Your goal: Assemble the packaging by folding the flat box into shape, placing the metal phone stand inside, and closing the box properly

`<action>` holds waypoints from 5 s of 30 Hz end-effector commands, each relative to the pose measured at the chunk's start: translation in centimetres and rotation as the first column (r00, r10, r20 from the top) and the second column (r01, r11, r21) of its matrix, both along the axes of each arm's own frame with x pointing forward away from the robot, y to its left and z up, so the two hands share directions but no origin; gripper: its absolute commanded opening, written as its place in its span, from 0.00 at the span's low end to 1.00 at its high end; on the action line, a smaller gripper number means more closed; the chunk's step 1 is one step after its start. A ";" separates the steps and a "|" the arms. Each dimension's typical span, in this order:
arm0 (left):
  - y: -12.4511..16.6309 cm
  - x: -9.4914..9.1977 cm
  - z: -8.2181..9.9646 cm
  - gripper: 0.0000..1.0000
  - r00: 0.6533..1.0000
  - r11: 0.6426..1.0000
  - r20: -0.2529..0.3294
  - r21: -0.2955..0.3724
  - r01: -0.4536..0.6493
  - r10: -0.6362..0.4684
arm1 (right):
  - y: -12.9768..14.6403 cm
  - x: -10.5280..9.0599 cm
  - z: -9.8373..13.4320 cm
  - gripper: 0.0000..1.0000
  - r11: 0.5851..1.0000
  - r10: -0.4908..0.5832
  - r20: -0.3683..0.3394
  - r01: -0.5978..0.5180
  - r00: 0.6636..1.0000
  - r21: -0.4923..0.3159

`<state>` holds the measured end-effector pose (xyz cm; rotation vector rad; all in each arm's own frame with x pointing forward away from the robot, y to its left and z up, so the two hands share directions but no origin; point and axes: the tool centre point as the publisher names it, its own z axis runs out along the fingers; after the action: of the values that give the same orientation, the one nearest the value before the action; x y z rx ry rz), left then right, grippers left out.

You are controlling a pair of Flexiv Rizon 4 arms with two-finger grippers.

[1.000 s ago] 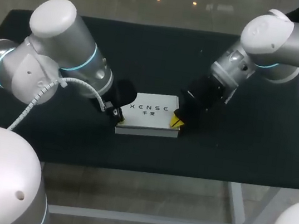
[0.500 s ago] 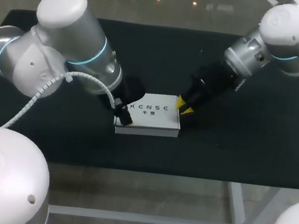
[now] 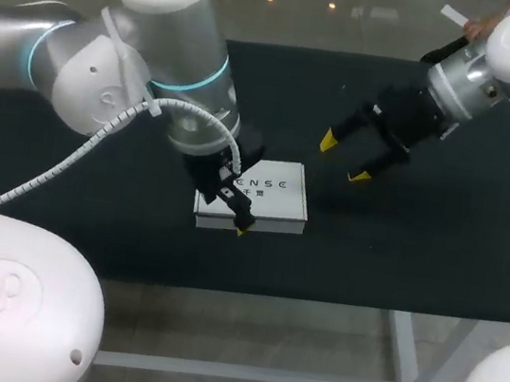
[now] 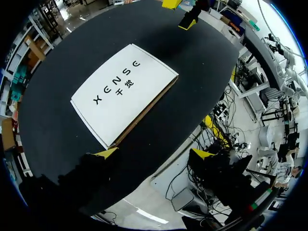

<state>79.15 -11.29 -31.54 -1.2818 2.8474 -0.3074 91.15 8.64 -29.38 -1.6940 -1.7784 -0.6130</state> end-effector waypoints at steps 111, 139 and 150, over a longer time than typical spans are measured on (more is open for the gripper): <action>-4.7 12.0 -9.1 1.00 0.722 0.720 -0.022 0.097 -0.687 0.691 | -13.0 8.9 -0.1 1.00 0.931 0.279 0.950 -0.280 0.139 -0.233; -1.4 23.1 -8.5 1.00 0.742 0.744 -0.070 0.135 -0.655 0.666 | -13.0 8.9 -0.1 1.00 0.931 0.279 0.950 -0.280 0.139 -0.233; -0.9 26.5 -8.9 1.00 0.736 0.742 -0.100 0.113 -0.660 0.670 | -13.0 8.9 -0.1 1.00 0.931 0.279 0.950 -0.280 0.139 -0.233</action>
<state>104.74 -12.06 -40.12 -2.2285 2.2034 -0.1398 100.08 -4.24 -29.40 -0.7454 -2.8398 -1.8047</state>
